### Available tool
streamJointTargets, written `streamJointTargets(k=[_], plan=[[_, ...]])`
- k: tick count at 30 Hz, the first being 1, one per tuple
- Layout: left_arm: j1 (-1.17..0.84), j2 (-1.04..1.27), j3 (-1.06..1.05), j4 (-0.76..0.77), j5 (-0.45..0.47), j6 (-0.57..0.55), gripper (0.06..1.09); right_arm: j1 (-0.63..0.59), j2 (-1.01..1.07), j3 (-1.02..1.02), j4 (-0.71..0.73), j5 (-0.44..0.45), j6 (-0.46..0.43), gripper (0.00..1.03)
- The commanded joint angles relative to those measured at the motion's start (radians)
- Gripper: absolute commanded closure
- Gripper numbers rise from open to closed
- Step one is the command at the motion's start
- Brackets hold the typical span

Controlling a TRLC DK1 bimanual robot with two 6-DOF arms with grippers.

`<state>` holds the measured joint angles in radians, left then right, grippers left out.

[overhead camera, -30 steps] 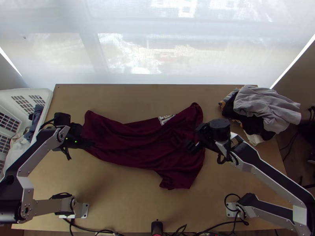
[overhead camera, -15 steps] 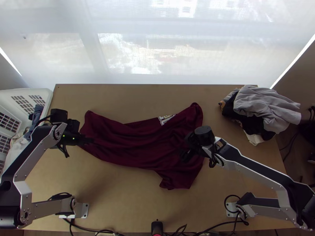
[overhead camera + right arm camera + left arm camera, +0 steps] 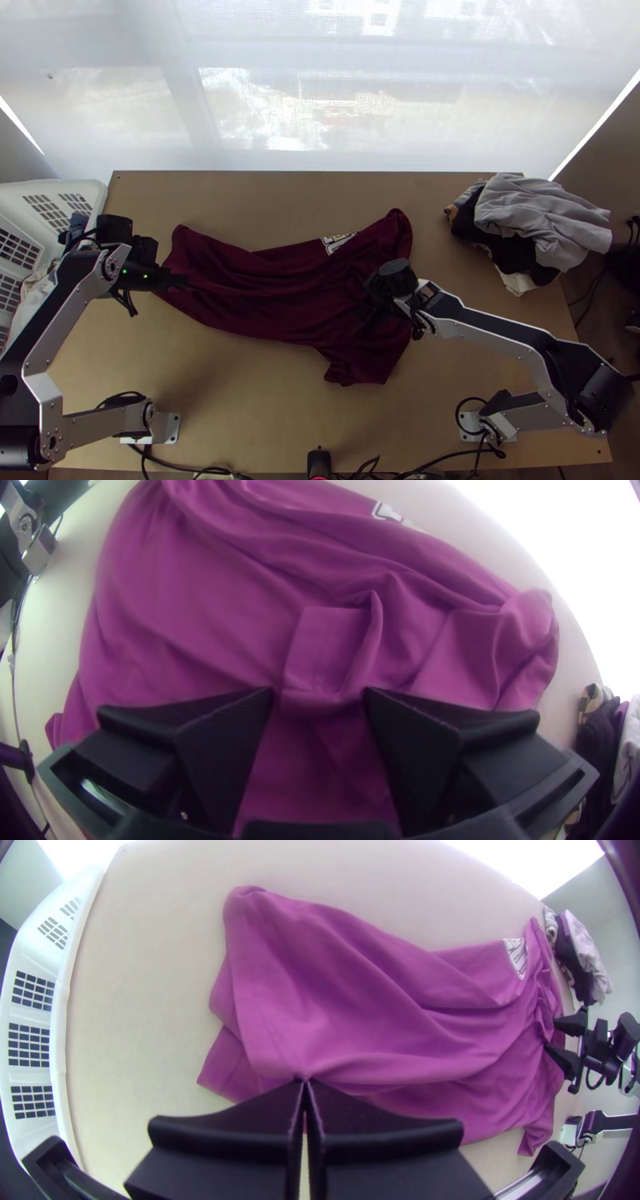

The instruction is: Fold the t-shirt

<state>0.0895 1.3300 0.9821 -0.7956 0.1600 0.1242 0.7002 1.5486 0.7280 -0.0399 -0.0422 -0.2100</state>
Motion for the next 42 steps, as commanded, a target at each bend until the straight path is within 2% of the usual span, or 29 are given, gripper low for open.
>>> streamJointTargets(k=[1,4,5,10,24,42], plan=[[0.003,-0.009,0.012,-0.014,-0.002,0.002,1.05,0.002,0.038,0.031,0.021,0.001,0.001,0.73],[0.004,-0.009,0.024,-0.022,-0.002,0.005,1.05,-0.008,0.022,0.04,0.021,0.007,-0.015,0.97],[0.004,-0.009,0.032,-0.025,-0.002,0.005,1.05,-0.015,0.015,0.044,0.021,0.01,-0.025,1.0],[0.004,-0.011,0.086,-0.056,-0.002,0.005,1.05,-0.068,-0.058,0.079,0.005,0.011,-0.039,1.0],[0.058,-0.072,0.285,-0.165,-0.002,0.017,1.05,-0.222,-0.255,0.402,-0.256,0.01,-0.088,1.0],[0.065,-0.166,0.664,-0.195,-0.002,0.0,1.05,-0.257,-0.361,0.757,-0.416,0.018,-0.089,1.0]])
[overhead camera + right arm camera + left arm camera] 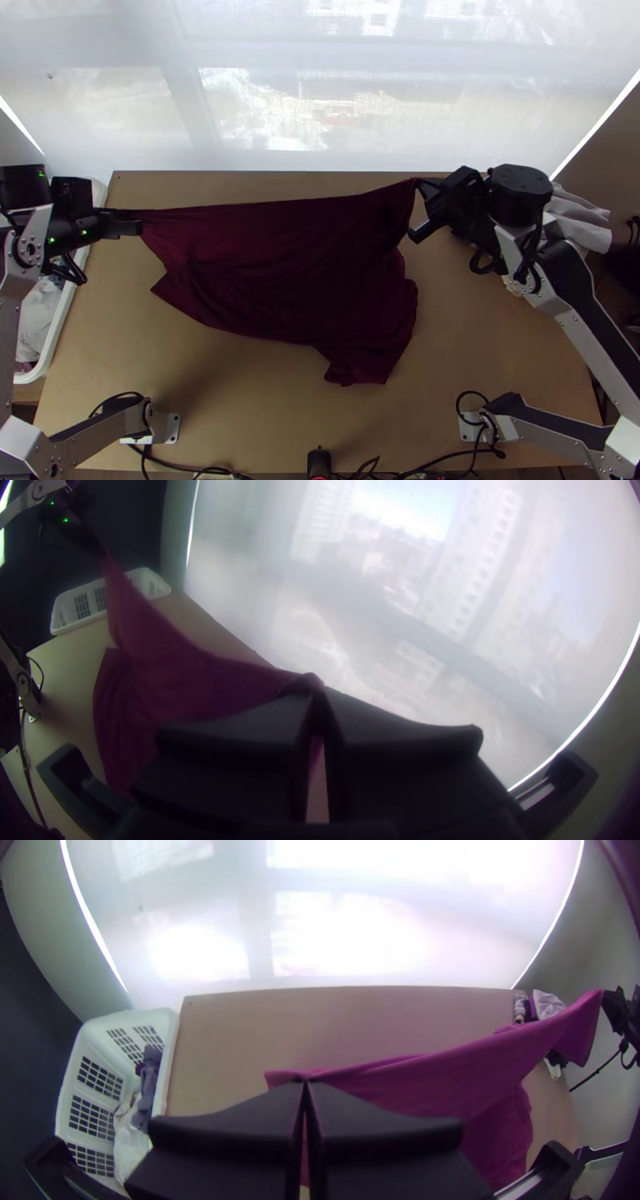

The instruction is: Fold the t-shirt

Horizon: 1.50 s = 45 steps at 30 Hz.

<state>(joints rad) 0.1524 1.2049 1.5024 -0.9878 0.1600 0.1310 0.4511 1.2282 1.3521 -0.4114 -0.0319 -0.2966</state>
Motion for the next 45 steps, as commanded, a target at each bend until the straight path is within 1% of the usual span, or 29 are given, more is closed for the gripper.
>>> streamJointTargets(k=[1,5,10,13,21,26,29,33,39,43,45], plan=[[0.003,-0.05,0.168,-0.003,-0.002,-0.008,1.05,-0.008,-0.049,0.151,-0.046,0.013,-0.009,1.0],[-0.002,-0.09,0.256,0.003,-0.002,-0.004,1.05,-0.006,-0.096,0.199,-0.053,0.026,-0.041,1.0],[-0.014,-0.14,0.354,-0.011,-0.002,-0.002,1.05,-0.002,-0.185,0.202,-0.067,0.03,-0.081,1.0],[-0.027,-0.173,0.403,-0.057,-0.002,0.009,1.05,0.0,-0.248,0.197,-0.076,0.03,-0.105,1.0],[-0.033,-0.286,0.447,-0.184,-0.002,0.039,1.05,0.008,-0.384,0.197,-0.121,0.029,-0.161,1.0],[-0.033,-0.303,0.567,-0.272,-0.002,0.065,1.05,0.012,-0.461,0.197,-0.125,0.026,-0.197,1.0],[-0.03,-0.298,0.656,-0.321,-0.002,0.082,1.05,0.02,-0.507,0.202,-0.125,0.009,-0.228,1.0],[-0.019,-0.309,0.731,-0.377,-0.005,0.094,1.05,0.02,-0.546,0.246,-0.125,-0.025,-0.228,1.0],[-0.008,-0.349,0.733,-0.43,-0.008,0.104,1.05,0.017,-0.538,0.332,-0.141,-0.026,-0.213,1.0],[-0.01,-0.357,0.625,-0.433,-0.004,0.099,1.05,0.011,-0.539,0.268,-0.161,-0.025,-0.165,1.0],[-0.013,-0.357,0.541,-0.402,-0.002,0.093,1.05,0.009,-0.546,0.211,-0.155,-0.026,-0.142,1.0]])
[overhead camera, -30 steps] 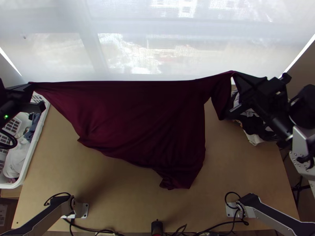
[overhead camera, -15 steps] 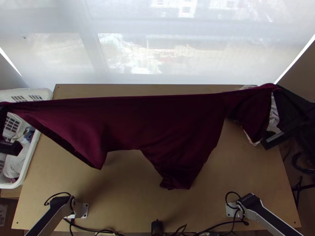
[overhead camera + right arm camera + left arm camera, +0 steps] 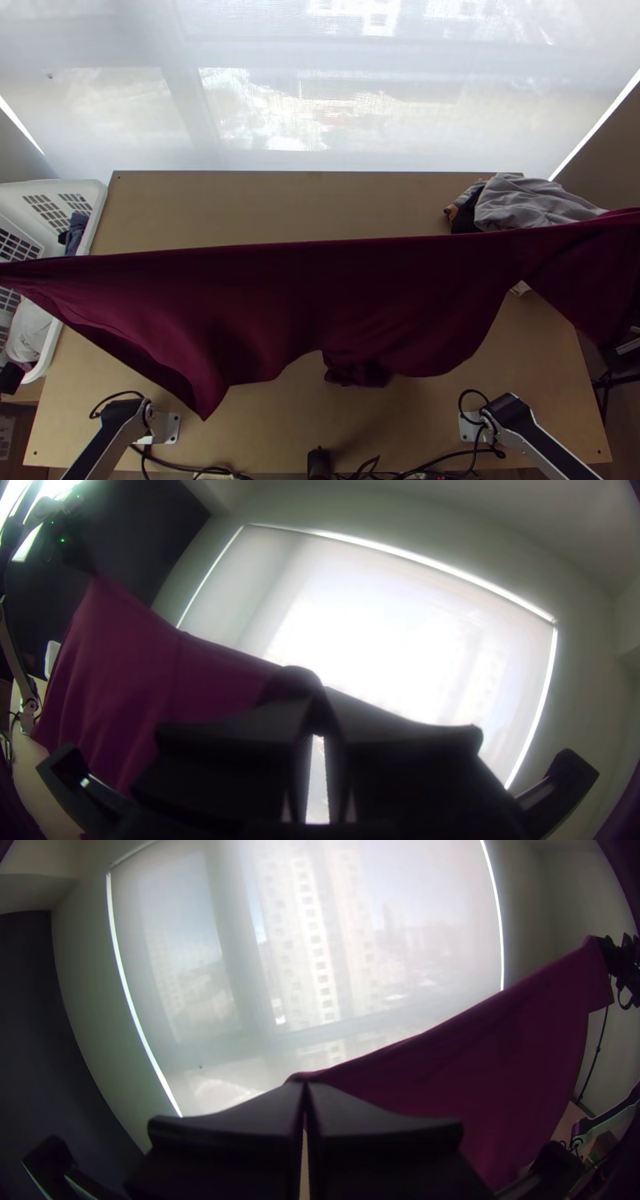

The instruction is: Fold the t-shirt

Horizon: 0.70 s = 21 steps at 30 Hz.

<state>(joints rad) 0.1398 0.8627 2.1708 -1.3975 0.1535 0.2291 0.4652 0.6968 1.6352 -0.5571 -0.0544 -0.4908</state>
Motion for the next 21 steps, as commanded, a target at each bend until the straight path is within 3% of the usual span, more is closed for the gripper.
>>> streamJointTargets(k=[1,12,21], plan=[[0.0,-0.016,-0.177,0.038,0.006,-0.008,1.05,-0.005,-0.017,-0.109,0.01,-0.002,0.064,1.0],[-0.012,0.055,-0.631,0.462,0.006,-0.014,1.05,-0.016,-0.006,-0.466,0.255,0.002,0.084,1.0],[-0.036,0.225,-0.813,0.73,0.004,0.006,1.05,-0.105,0.155,-0.657,0.485,0.001,0.083,1.0]])
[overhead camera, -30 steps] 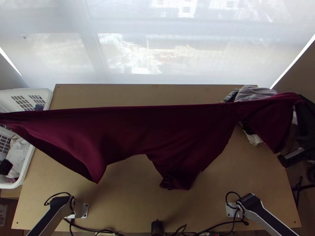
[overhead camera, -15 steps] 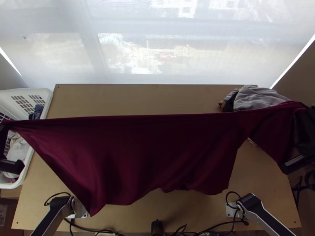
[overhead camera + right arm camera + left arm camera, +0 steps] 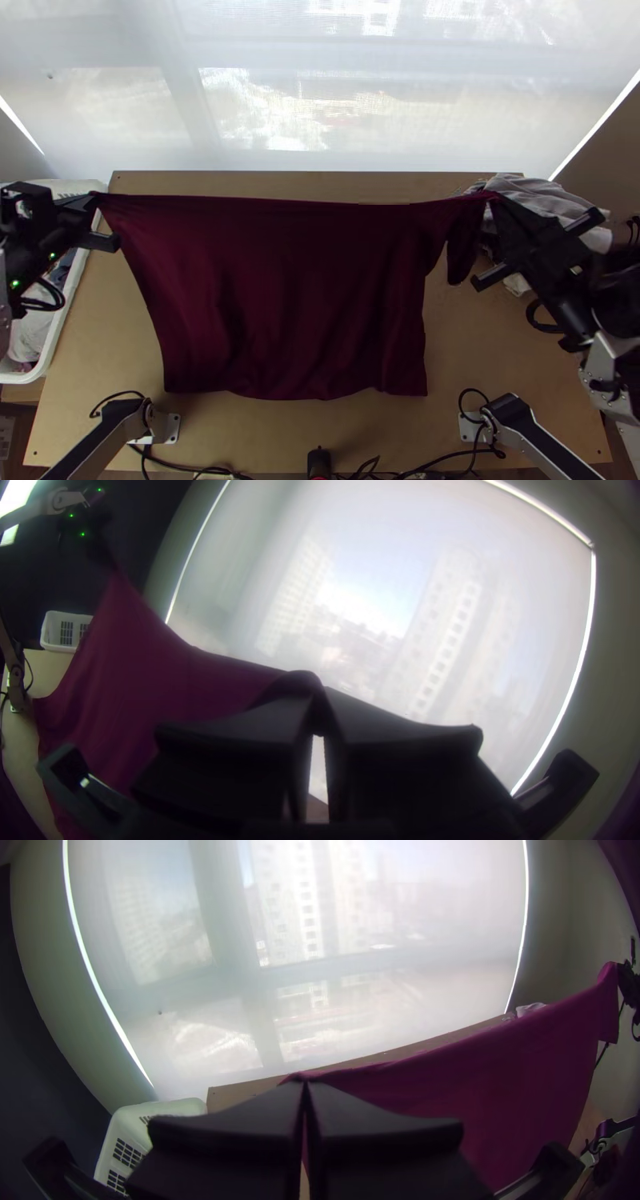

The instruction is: Fold the t-shirt

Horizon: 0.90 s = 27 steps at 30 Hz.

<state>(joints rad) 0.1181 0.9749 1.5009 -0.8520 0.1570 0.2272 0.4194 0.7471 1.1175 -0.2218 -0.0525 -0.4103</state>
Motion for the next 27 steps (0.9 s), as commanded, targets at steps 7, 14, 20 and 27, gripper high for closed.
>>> streamJointTargets(k=[7,14,20,27], plan=[[-0.021,0.315,-0.195,0.36,0.001,-0.003,1.05,-0.134,0.344,-0.185,0.326,-0.004,0.001,1.0],[-0.038,0.544,-0.162,0.507,0.001,0.001,1.05,-0.174,0.63,-0.117,0.447,-0.017,-0.01,1.0],[-0.051,0.751,-0.073,0.573,-0.004,0.001,1.05,-0.226,0.911,0.061,0.475,-0.024,-0.013,1.0],[-0.051,0.97,0.113,0.588,-0.017,0.0,1.05,-0.243,1.129,0.274,0.469,-0.037,-0.015,1.0]])
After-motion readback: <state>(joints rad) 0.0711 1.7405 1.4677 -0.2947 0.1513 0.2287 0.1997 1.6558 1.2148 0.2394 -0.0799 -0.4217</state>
